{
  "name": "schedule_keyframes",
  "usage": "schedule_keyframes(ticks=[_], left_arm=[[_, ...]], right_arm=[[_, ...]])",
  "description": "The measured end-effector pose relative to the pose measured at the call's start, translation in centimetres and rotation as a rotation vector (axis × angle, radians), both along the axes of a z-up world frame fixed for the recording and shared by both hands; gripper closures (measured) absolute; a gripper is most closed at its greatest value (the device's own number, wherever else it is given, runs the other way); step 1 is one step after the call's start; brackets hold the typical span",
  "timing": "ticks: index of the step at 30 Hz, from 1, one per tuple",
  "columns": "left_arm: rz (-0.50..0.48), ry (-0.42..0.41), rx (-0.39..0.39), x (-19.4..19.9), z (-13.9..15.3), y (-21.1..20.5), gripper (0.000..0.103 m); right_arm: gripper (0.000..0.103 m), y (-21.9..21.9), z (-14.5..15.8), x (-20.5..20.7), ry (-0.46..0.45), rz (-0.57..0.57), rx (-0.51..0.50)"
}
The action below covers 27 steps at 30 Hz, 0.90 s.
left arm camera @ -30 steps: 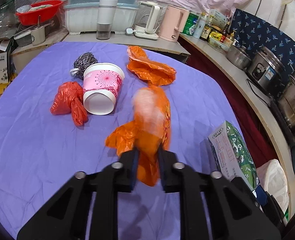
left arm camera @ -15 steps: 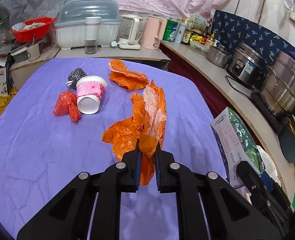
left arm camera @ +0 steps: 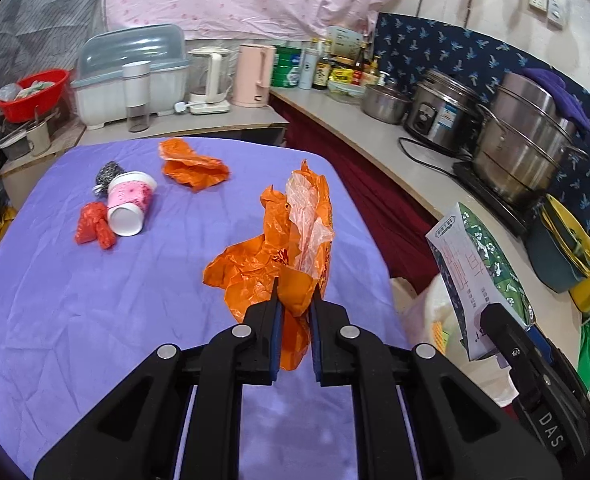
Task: Collect trash
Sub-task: 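Carry the orange bag and milk carton over the bin and open both tools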
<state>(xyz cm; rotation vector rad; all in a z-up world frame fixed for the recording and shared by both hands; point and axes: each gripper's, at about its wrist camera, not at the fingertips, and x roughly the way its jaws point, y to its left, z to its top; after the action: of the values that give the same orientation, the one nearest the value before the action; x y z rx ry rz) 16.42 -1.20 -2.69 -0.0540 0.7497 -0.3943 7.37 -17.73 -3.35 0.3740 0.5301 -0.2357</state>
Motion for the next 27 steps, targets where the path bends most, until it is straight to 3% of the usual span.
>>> schedule_keyframes(ticks=[15, 27], left_arm=[[-0.206, -0.02, 0.046, -5.3, 0.5, -10.3, 0.092], [-0.303, 0.033, 0.086, -7.2, -1.5, -16.4, 0.092]], right_arm=[[0.056, -9.0, -1.6, -7.2, 0.05, -0.182, 0.006], [0.056, -13.3, -3.7, -10.1, 0.092, -0.256, 0.05]])
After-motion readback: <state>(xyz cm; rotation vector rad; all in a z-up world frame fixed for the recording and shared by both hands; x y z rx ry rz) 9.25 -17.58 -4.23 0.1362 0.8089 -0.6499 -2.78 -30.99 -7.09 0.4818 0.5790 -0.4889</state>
